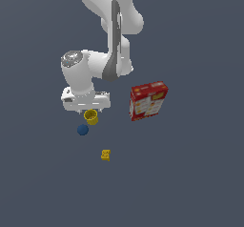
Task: Pick up a designated object from a clutter of objects.
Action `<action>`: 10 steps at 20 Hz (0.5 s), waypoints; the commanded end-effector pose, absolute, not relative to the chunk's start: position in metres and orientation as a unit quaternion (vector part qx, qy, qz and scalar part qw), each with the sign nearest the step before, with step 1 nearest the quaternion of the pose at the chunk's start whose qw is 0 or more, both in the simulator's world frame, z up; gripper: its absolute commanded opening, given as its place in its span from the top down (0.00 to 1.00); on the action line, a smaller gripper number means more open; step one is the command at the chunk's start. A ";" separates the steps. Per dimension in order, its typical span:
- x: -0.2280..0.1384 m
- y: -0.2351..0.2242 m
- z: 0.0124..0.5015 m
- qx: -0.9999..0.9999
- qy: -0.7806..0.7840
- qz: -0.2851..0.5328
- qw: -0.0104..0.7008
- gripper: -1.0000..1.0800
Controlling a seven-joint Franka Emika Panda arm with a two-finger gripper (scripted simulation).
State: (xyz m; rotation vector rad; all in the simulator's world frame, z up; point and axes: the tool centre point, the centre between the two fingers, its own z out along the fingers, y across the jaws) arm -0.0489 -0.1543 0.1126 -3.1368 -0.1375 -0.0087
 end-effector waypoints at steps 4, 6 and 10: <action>-0.059 -0.164 0.098 -0.999 -0.047 0.000 0.000 0.04; -0.060 -0.164 0.097 -0.999 -0.047 0.000 0.000 0.04; -0.060 -0.164 0.095 -0.999 -0.046 0.000 0.000 0.04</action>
